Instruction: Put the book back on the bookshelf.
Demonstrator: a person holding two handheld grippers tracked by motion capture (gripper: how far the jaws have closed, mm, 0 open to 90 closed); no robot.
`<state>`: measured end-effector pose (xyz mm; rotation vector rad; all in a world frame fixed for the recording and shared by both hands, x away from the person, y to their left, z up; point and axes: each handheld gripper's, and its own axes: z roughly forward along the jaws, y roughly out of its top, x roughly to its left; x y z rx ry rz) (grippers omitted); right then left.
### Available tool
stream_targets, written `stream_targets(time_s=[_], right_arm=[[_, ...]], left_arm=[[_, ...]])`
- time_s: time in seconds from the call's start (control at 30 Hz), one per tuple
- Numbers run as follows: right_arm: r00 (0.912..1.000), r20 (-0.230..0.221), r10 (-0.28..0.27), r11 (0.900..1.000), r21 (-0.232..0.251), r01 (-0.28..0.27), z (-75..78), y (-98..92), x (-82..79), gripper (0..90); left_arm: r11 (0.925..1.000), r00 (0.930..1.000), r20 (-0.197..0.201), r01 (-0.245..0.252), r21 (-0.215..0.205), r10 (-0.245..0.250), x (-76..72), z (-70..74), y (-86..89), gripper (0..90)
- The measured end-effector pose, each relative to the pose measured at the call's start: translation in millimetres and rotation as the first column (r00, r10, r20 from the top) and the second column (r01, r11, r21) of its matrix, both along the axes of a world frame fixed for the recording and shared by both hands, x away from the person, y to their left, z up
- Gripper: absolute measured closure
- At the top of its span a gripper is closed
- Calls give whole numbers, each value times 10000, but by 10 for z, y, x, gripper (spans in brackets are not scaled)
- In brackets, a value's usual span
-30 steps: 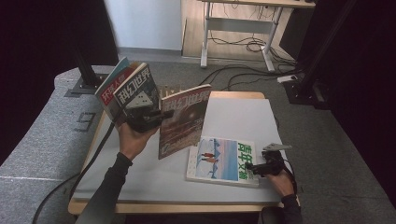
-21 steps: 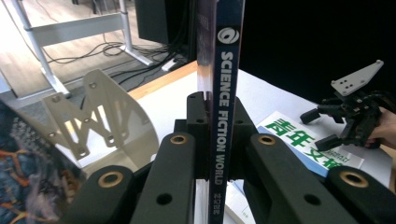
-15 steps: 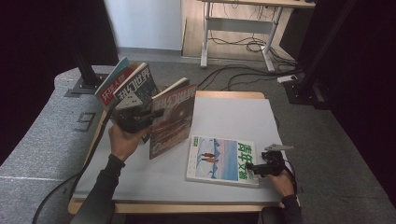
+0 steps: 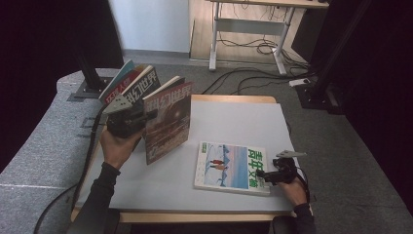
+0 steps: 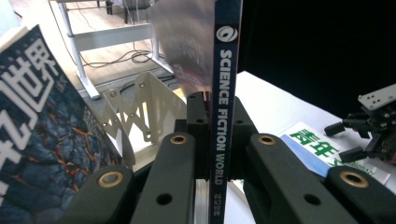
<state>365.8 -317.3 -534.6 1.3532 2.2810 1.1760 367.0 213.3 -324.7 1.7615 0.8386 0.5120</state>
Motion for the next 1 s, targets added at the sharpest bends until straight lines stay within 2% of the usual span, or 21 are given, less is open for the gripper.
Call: stream_targets(time_s=[0.17, 0.4, 0.57, 0.8, 1.0], right_arm=[[10000, 6, -2, 10000, 9, 2, -1, -1, 0, 0], [10000, 2, 1, 10000, -1, -1, -1, -2, 0, 0], [10000, 2, 0, 10000, 1, 0, -1, -2, 1, 0], [10000, 5, -7, 10000, 14, 7, -2, -1, 1, 0], [10000, 3, -4, 10000, 12, 4, -2, -1, 1, 0]], left_arm=[[9999, 9999, 67, -119, -8, 119, -21, 26, 59, 843], [9995, 9998, 84, -181, -274, 184, -57, 57, 163, 843], [9977, 9975, 232, -657, -150, 661, -100, 86, 259, 843], [9909, 9911, 185, -1308, -329, 1315, -102, 63, 435, 843], [9848, 9848, 231, -1718, -254, 1724, -86, 40, 500, 843]])
